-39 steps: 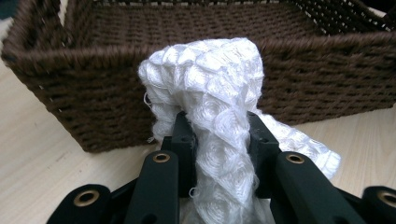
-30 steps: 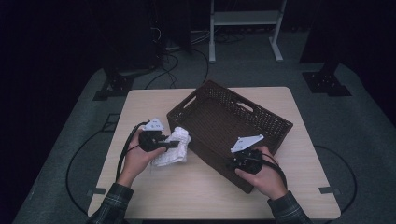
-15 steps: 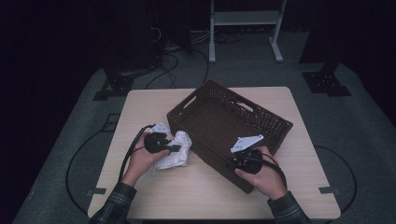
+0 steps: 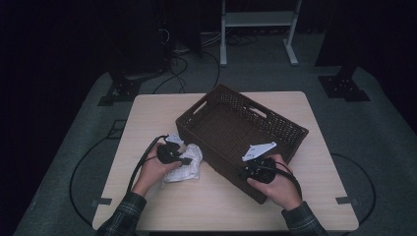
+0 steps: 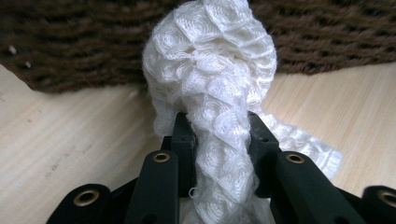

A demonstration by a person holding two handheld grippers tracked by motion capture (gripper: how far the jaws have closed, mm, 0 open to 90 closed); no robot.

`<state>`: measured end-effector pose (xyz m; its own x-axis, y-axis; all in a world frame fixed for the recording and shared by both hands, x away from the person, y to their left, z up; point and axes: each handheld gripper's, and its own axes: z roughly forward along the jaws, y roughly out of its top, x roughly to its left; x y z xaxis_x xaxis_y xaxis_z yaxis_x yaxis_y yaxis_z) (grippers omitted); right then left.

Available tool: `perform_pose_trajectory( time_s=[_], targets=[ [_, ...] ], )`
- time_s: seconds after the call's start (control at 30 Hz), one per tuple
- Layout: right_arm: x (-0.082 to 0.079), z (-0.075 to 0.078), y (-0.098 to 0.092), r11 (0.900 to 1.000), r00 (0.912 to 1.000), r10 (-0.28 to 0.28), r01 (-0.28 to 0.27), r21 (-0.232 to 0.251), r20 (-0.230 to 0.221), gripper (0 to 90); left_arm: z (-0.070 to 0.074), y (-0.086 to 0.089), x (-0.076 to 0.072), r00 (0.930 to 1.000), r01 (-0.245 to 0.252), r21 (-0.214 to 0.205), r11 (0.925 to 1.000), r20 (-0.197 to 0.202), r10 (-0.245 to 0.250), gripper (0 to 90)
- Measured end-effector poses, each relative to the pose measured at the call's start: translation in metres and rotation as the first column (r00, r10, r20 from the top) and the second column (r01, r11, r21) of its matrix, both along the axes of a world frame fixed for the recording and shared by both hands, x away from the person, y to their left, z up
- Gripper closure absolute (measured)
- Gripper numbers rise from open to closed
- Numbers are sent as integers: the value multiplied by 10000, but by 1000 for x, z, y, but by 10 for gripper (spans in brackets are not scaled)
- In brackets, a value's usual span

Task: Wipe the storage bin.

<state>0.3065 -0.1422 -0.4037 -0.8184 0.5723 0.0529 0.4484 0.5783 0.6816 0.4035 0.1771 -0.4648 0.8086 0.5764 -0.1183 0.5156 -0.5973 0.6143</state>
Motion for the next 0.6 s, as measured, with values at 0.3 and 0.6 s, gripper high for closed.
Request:
perform_pose_trajectory(
  time_s=[0.3, 0.6],
  targets=[
    [0, 0, 0, 10000, 10000, 3, -3, -18, -14, 801, 5, -2, -4, 9998, 202, -189, 9996, 78, -201, 694],
    [0, 0, 0, 10000, 10000, 19, -19, -33, 5, 800, 25, 0, -13, 9973, 406, -943, 9947, 653, -345, 694]
  ],
)
